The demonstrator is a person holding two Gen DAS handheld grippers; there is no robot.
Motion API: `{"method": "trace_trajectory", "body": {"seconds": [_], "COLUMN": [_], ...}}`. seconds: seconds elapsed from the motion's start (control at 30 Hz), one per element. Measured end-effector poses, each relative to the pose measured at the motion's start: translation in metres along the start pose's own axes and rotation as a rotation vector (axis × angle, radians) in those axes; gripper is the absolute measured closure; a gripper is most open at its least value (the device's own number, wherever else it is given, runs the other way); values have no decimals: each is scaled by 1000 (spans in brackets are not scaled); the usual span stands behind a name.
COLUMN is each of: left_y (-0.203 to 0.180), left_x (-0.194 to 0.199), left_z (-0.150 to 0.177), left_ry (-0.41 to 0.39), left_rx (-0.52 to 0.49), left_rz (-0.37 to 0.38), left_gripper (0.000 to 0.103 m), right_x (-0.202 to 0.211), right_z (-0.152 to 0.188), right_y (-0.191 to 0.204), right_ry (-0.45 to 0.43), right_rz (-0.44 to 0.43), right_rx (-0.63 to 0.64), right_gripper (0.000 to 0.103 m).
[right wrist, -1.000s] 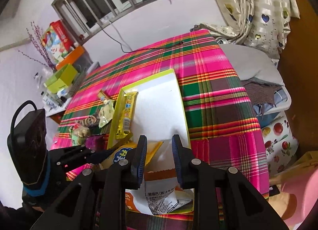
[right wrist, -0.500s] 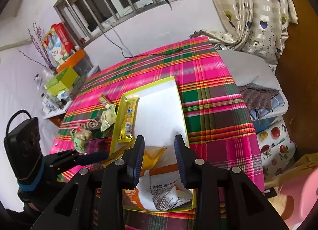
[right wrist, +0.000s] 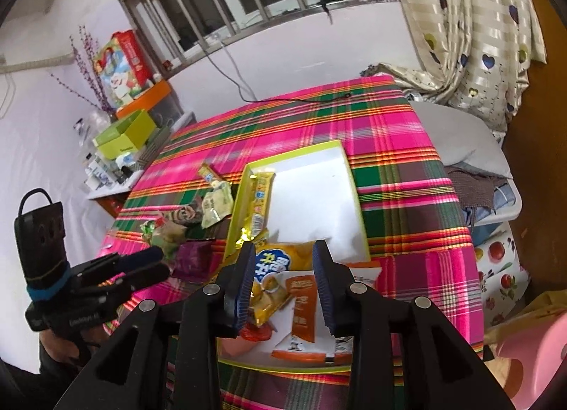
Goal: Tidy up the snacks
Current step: 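Withdraw both tools from the box back toward the snack pile, then grasp green-labelled peanut bag with left tool while right tool grasps purple packet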
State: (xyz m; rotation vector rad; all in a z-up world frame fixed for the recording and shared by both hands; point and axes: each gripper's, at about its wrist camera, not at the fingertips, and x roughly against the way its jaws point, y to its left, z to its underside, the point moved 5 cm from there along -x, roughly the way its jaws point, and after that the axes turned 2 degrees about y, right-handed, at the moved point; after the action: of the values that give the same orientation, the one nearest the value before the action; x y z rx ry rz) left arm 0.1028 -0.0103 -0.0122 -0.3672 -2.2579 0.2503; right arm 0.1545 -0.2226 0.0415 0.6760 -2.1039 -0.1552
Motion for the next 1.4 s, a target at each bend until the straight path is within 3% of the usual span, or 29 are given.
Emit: {"method": "trace_trajectory", "body": {"seconds": [0.4, 0.93, 1.03, 1.13, 1.4], "left_y": [58, 85, 85, 83, 83], "left_x": [23, 25, 21, 12, -18], "left_z": [6, 14, 14, 14, 13], "left_ry": [-56, -40, -31, -13, 30], "left_rx": [119, 167, 156, 133, 85], "left_rz": [-143, -217, -212, -202, -242], "left_gripper": [57, 57, 56, 48, 48], "right_x": [-5, -24, -27, -30, -40], "right_z": [1, 5, 5, 6, 7], "right_y": [17, 34, 37, 39, 47], "right_ry": [8, 50, 57, 62, 86], "right_rz": [-17, -42, -45, -47, -51], "right_rx": [30, 56, 61, 65, 80], "right_gripper": [70, 59, 58, 58, 58]}}
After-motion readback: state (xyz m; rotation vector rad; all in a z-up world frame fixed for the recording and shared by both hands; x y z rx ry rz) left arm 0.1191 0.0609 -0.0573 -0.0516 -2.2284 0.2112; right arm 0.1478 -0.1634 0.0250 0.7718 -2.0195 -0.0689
